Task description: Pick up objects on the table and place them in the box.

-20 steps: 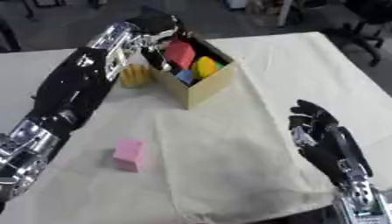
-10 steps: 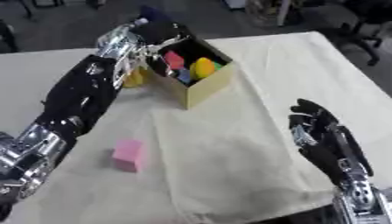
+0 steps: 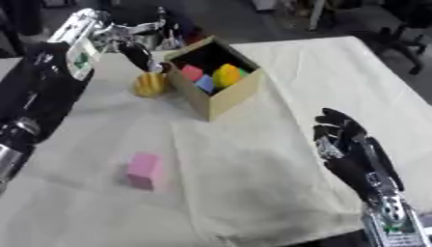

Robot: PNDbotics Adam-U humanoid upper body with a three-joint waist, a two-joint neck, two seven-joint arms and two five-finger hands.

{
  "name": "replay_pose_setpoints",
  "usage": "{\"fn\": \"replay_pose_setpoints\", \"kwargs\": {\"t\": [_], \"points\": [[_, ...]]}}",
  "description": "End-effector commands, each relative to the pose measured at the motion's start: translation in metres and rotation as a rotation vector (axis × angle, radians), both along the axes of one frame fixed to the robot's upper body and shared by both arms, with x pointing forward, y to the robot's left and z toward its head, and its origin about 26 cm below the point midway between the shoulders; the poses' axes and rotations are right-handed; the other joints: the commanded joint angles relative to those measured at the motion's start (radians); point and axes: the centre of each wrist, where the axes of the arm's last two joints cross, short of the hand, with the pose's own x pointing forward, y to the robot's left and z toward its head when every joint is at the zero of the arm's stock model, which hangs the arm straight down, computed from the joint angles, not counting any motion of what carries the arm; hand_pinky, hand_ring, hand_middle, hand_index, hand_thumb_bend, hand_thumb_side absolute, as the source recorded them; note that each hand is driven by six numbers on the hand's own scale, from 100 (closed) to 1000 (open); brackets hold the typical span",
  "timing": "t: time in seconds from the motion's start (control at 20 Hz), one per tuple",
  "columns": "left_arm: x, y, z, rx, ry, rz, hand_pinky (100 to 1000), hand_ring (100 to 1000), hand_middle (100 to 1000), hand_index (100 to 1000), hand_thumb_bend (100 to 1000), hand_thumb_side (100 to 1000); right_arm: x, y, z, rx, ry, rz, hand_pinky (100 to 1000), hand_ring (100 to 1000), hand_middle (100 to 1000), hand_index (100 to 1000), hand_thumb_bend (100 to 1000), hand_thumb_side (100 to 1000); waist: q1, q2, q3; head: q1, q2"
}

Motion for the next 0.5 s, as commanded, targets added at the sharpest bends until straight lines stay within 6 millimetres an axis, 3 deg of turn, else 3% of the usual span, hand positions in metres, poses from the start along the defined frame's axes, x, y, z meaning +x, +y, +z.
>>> {"fn": "replay_pose_setpoints", "kwargs": {"t": [0.05,0.25,0.5], "points": [[-0.021,0.014,0.022,0.066,0.065,-0.066,724,667,678,824,431,221,0.002,-0.007,0.007,-0.019,-0.026,-0.018,779,786,774,881,100,429,0.014,-0.021,0.004,-0.009,-0.003],[-0.045,0.013,0.009,0.153,0.242,-0.136,737,700,715,845,448,308,0.003,-0.008,0.008,-0.022,-0.03,-0.02,779,786,774,881,100,429,0.015,-0.023,0.012,-0.013,-0.003],[-0.06,0.01,-0.02,0.185,0.402,-0.179,739,709,727,854,467,401,0.003,-0.008,0.008,-0.025,-0.029,-0.02,779,786,774,882,100,427,0.015,-0.025,0.015,-0.012,-0.003]]}}
